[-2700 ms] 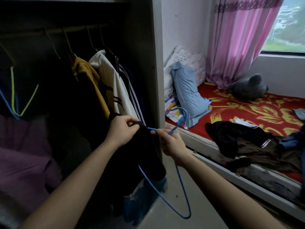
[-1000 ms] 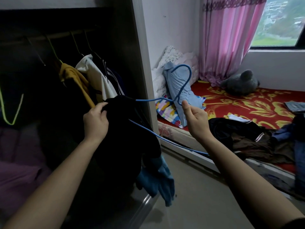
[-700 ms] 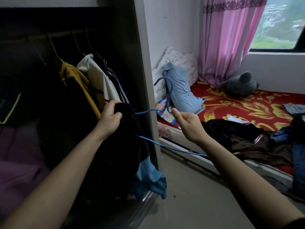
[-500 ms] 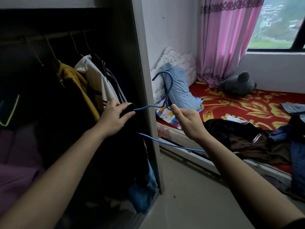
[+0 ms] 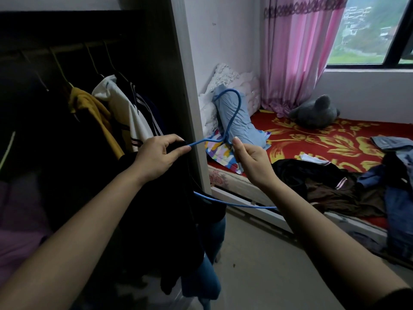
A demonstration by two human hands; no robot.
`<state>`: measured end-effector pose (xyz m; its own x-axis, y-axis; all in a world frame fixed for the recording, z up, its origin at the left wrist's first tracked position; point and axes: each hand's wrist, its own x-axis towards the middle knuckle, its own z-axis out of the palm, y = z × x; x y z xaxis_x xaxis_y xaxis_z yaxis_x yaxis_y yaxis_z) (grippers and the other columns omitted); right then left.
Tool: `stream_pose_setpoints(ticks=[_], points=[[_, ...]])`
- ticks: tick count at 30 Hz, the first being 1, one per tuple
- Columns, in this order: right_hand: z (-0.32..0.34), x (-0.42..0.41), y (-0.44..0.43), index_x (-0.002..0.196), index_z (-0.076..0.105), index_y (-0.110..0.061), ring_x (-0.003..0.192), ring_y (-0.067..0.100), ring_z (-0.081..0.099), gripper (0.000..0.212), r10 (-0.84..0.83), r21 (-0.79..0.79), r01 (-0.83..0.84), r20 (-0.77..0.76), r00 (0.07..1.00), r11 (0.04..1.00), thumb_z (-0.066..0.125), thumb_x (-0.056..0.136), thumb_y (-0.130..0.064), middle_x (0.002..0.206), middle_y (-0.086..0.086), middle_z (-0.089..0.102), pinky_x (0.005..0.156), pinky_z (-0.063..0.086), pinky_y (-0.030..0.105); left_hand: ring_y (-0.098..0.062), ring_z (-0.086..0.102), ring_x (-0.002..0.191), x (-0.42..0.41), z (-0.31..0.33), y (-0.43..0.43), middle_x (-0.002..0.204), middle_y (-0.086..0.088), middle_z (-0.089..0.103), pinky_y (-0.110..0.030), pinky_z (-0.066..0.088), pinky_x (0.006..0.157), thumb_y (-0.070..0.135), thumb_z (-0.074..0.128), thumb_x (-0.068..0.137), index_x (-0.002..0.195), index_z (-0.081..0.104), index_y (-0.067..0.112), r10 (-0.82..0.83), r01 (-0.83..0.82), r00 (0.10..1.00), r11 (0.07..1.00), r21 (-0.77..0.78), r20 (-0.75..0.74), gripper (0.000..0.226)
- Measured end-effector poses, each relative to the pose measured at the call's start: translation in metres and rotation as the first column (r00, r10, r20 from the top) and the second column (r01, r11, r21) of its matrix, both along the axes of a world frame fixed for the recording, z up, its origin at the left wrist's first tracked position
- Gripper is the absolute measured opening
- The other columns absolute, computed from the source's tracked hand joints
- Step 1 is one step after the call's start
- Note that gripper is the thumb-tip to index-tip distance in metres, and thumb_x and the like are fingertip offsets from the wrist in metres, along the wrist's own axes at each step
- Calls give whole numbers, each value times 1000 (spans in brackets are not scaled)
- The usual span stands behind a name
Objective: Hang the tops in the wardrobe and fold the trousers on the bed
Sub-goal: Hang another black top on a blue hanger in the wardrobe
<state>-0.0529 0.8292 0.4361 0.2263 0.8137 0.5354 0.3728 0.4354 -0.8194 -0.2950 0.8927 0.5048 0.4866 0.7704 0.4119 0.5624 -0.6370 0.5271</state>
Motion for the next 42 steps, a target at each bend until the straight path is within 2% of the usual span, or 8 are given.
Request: stream_pose_setpoints(ticks=[5, 8, 12, 18, 24, 29, 36, 42], points=[[-17, -19, 1, 115, 59, -12, 102, 19, 48, 26, -578, 424, 474, 155, 801, 772, 66, 96, -28, 107, 3, 48, 90, 38, 26, -13, 63, 88, 6, -13, -4, 93, 3, 65, -44, 54, 81, 28, 66, 93, 103, 71, 15, 36, -49, 991, 994, 98, 128, 18], [-42, -21, -6, 118, 55, -22, 114, 25, 46, 30, -699, 611, 432, 301, 649, 664, 67, 93, -33, 117, 6, 43, 95, 33, 35, -13, 62, 89, 7, -17, -7, 94, 2, 64, -43, 53, 83, 29, 63, 94, 103, 70, 14, 58, -80, 980, 990, 113, 189, 19], [-80, -24, -21, 114, 59, -20, 105, 28, 56, 22, -486, 518, 184, 542, 686, 836, 59, 97, -33, 114, 6, 53, 87, 44, 40, -18, 63, 87, 5, -12, -9, 93, -2, 65, -46, 54, 79, 30, 61, 96, 103, 69, 10, 105, -147, 948, 982, 120, 301, 23], [-106, -29, -29, 124, 58, -20, 95, 23, 56, 36, 72, -50, -55, 818, 571, 997, 56, 94, -41, 106, 3, 56, 79, 46, 32, -21, 63, 89, 15, 0, -20, 96, -7, 66, -43, 54, 80, 35, 59, 96, 108, 67, 8, 98, -150, 930, 981, 125, 353, 31], [-106, -14, -25, 107, 70, -20, 83, 28, 64, 28, -110, 58, 129, 890, 443, 990, 71, 79, -25, 97, 6, 63, 67, 51, 35, -21, 62, 90, 12, -5, -24, 95, -6, 64, -45, 54, 81, 39, 57, 97, 104, 64, 9, 104, -161, 939, 975, 151, 329, 32], [-106, 4, -27, 79, 66, -22, 97, 29, 55, 25, -163, 96, 196, 918, 362, 976, 54, 83, -44, 100, 5, 58, 89, 42, 45, -20, 56, 91, -1, -17, -14, 93, 2, 56, -36, 49, 77, 62, 66, 81, 92, 58, 21, 343, -410, 883, 896, 170, 321, 43], [-106, 43, -43, 101, 67, -23, 94, 28, 59, 30, -194, 82, 256, 873, 448, 963, 48, 93, -46, 101, 3, 63, 77, 44, 37, -28, 55, 94, -47, -48, 12, 91, 5, 48, -36, 41, 74, 17, 69, 82, 87, 54, 25, 502, -520, 854, 829, 206, 135, 18], [-91, 42, -50, 109, 67, -20, 95, 28, 58, 34, -156, 68, 174, 811, 564, 982, 43, 97, -41, 112, 7, 59, 63, 51, 38, -17, 46, 82, -76, -69, 27, 88, 4, 45, -33, 36, 67, 23, 67, 86, 84, 51, 25, 545, -553, 833, 816, 166, 97, 16]])
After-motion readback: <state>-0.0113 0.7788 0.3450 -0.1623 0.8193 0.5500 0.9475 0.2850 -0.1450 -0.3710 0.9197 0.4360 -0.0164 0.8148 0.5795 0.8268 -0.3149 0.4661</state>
